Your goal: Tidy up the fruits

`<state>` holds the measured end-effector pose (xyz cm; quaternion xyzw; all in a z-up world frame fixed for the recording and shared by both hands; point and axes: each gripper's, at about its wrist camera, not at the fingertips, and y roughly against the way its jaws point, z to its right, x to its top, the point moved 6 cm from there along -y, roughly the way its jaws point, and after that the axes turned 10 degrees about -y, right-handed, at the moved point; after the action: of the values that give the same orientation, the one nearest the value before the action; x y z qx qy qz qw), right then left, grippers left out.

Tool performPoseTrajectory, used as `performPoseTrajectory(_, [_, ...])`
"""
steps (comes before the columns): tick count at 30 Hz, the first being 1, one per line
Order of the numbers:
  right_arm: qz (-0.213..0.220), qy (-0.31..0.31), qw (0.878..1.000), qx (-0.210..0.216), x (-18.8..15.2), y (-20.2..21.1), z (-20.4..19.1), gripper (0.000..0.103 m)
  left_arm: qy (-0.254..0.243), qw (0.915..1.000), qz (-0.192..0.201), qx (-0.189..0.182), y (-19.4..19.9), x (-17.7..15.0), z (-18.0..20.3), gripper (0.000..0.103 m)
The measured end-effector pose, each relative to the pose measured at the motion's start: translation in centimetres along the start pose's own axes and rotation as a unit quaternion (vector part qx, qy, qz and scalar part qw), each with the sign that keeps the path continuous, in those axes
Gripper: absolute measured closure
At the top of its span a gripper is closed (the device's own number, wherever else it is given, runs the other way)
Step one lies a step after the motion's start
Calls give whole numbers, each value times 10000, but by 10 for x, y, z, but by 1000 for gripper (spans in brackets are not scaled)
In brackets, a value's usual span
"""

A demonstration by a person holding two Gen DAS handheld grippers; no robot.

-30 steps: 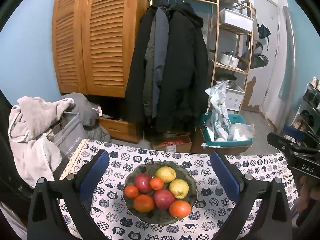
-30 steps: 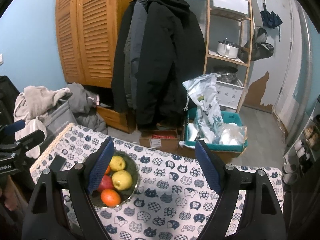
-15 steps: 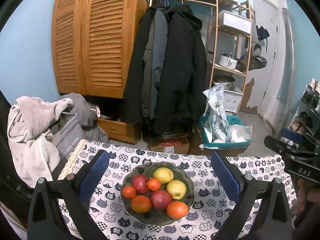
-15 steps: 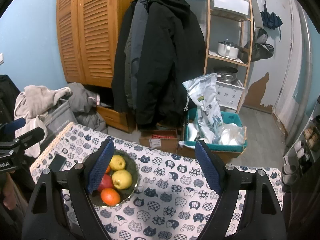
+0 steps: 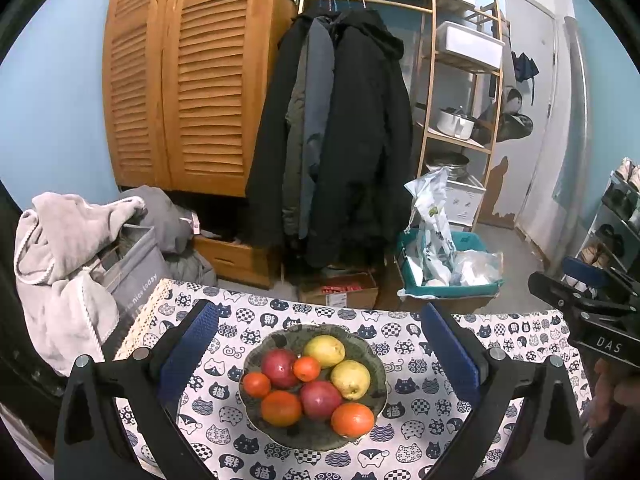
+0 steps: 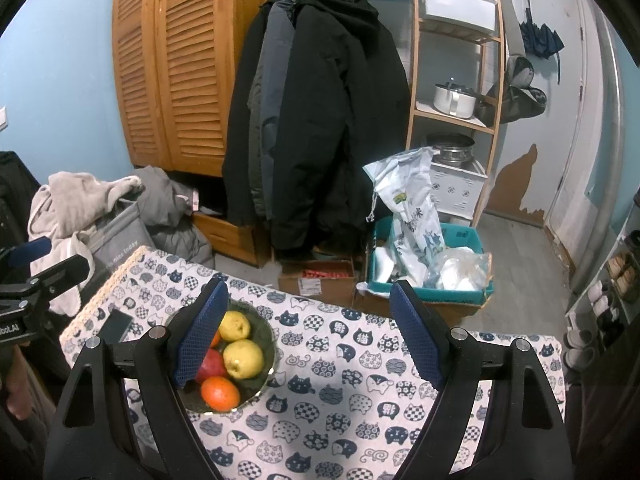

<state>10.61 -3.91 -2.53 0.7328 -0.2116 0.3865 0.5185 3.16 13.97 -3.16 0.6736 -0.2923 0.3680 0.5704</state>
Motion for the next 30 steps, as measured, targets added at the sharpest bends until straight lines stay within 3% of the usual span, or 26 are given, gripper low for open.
performPoseTrajectory(30, [17, -1, 10000, -4, 0, 1, 1, 21, -54, 10000, -17, 76, 1, 6, -11, 1])
